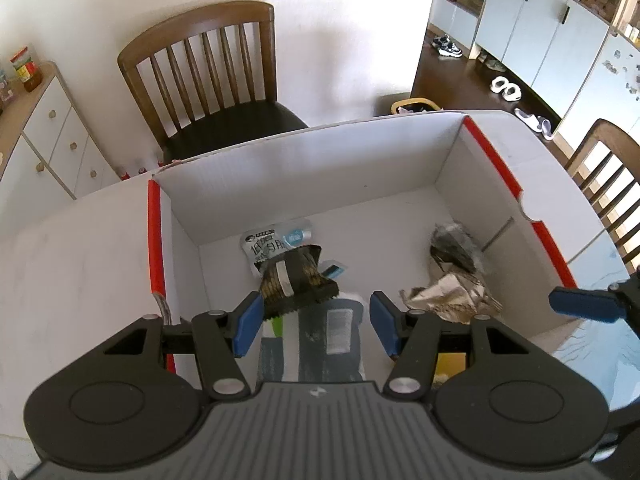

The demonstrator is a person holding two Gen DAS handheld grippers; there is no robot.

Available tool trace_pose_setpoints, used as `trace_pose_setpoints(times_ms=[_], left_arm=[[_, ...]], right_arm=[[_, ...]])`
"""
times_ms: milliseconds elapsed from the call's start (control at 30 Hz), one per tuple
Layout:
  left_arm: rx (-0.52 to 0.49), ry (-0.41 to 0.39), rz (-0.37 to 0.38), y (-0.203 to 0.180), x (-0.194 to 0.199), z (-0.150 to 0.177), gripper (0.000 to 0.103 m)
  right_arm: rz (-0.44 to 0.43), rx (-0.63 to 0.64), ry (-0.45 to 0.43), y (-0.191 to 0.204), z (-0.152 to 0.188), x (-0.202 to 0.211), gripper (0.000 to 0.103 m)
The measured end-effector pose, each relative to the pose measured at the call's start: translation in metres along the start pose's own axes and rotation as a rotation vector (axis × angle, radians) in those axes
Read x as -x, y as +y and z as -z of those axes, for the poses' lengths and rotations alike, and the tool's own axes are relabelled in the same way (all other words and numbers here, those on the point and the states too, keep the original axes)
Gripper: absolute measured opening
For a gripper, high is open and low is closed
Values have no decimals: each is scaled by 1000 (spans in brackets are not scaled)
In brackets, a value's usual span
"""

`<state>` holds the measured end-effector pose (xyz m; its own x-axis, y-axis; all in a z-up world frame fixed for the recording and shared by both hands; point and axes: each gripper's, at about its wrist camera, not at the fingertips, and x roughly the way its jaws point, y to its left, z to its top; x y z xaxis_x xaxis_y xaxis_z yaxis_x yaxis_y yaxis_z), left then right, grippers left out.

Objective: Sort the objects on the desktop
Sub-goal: 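Withdraw both open tools from the box back over the table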

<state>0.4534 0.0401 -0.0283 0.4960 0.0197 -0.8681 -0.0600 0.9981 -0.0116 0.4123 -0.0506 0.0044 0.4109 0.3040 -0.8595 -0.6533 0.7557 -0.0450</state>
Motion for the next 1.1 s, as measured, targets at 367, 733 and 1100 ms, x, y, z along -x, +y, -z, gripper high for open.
trace_pose_setpoints(times_ms=[367,733,1100], left_arm=[[4,-44,-4,-4,32,13,57],[-7,-59,1,-13,52,28,57],[11,-94,-2,-21,75,60,64]], right_arm=[[-14,-4,-32,-4,11,25,81],[-31,-16,-54,-10,29,41,82],[-43,-34,-64,-18,54,54,85]])
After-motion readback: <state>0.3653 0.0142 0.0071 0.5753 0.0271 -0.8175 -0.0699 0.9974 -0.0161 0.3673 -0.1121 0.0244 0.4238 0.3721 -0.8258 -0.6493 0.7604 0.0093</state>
